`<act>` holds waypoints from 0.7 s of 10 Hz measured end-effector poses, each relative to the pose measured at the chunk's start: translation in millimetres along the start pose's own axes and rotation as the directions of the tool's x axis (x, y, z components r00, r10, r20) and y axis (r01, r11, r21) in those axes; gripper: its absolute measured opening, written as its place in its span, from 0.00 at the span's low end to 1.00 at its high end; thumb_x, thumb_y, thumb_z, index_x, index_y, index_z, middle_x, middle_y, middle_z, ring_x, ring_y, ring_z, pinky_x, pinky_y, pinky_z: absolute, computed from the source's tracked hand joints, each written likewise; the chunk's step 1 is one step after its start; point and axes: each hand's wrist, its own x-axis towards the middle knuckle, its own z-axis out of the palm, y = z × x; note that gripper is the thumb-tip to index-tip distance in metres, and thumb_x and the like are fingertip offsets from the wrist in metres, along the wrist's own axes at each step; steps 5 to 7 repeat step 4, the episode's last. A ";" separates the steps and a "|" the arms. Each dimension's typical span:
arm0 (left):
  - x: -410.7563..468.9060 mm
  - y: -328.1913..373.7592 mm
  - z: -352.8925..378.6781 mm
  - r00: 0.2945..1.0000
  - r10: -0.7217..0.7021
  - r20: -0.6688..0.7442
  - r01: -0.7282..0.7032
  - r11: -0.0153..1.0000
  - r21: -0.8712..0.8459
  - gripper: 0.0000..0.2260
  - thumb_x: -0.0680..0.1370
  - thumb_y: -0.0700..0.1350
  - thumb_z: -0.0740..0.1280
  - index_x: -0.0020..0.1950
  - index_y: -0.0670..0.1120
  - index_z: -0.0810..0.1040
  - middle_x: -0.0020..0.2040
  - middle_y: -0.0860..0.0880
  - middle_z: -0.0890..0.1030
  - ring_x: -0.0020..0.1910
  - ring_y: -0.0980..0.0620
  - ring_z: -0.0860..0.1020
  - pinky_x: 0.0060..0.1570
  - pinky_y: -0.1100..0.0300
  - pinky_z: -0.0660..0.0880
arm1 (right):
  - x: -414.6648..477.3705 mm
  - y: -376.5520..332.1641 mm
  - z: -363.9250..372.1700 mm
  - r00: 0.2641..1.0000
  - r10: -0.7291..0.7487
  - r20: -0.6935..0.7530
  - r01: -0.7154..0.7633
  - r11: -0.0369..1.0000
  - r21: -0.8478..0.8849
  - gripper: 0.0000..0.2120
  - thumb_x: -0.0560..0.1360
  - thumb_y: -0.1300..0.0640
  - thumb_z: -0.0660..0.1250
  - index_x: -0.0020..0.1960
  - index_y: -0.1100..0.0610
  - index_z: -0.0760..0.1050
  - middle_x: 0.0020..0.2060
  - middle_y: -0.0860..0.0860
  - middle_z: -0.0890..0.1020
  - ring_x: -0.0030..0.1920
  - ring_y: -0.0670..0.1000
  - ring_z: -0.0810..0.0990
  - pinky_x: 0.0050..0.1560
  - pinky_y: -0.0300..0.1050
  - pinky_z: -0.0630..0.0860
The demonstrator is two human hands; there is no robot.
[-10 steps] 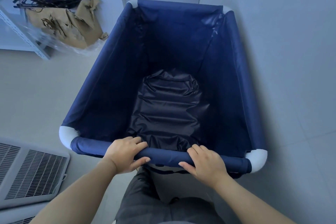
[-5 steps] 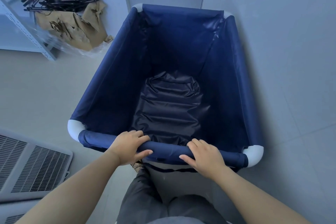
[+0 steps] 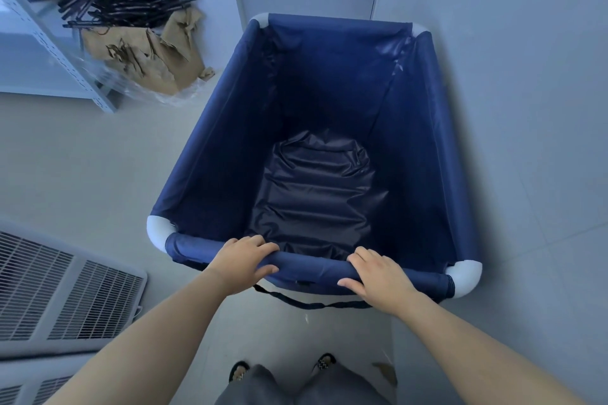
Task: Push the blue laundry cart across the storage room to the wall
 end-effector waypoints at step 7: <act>2.2 2.2 -19.8 0.995 0.045 -0.085 -0.051 0.996 -0.070 0.20 0.78 0.60 0.57 0.69 0.56 0.67 0.63 0.54 0.73 0.60 0.52 0.73 0.61 0.54 0.68 | 0.8 -16.2 -24.0 0.989 0.115 -0.093 -0.103 0.986 0.130 0.23 0.76 0.39 0.59 0.63 0.53 0.69 0.57 0.48 0.75 0.55 0.50 0.73 0.55 0.45 0.68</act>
